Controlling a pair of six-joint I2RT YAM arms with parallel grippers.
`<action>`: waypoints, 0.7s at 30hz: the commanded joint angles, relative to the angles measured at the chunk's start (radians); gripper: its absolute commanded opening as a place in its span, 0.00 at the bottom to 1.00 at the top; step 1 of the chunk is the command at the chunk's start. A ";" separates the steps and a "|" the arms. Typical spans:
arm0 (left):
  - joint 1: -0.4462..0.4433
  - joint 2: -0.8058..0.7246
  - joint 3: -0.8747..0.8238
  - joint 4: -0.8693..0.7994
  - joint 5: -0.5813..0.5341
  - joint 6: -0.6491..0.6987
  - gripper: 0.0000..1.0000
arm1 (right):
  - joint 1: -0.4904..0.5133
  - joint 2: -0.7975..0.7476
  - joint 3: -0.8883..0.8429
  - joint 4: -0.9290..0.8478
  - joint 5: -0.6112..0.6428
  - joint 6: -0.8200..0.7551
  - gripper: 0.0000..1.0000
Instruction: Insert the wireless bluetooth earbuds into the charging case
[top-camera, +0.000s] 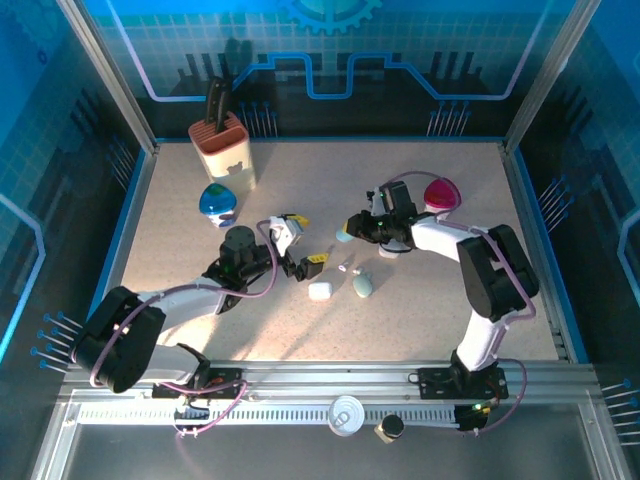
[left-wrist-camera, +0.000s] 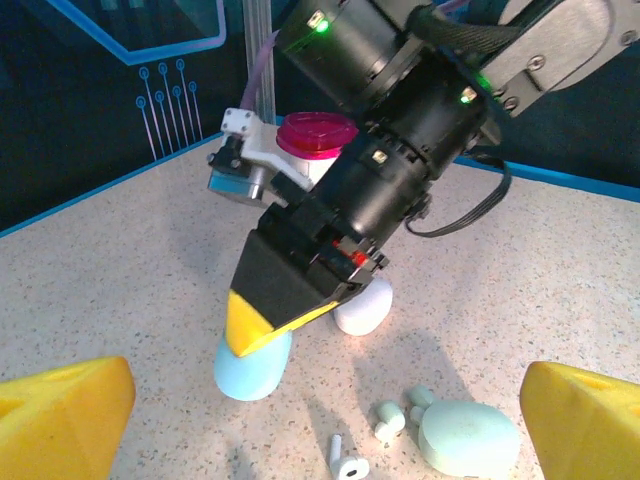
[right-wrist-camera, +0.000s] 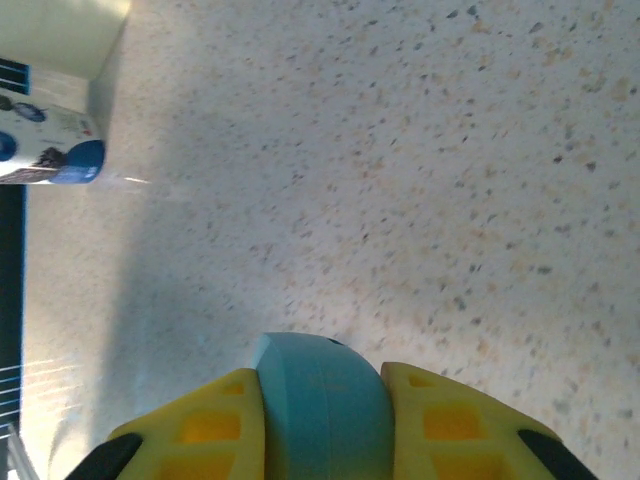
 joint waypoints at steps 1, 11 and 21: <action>-0.007 -0.007 -0.009 -0.019 -0.015 -0.008 0.99 | 0.001 0.059 0.061 -0.003 0.018 -0.029 0.20; -0.018 -0.051 0.025 -0.225 0.005 0.128 0.99 | 0.001 0.034 0.087 -0.074 0.086 -0.130 0.57; -0.095 0.022 0.251 -0.834 -0.026 0.578 0.92 | 0.005 -0.300 -0.107 -0.087 0.159 -0.279 0.70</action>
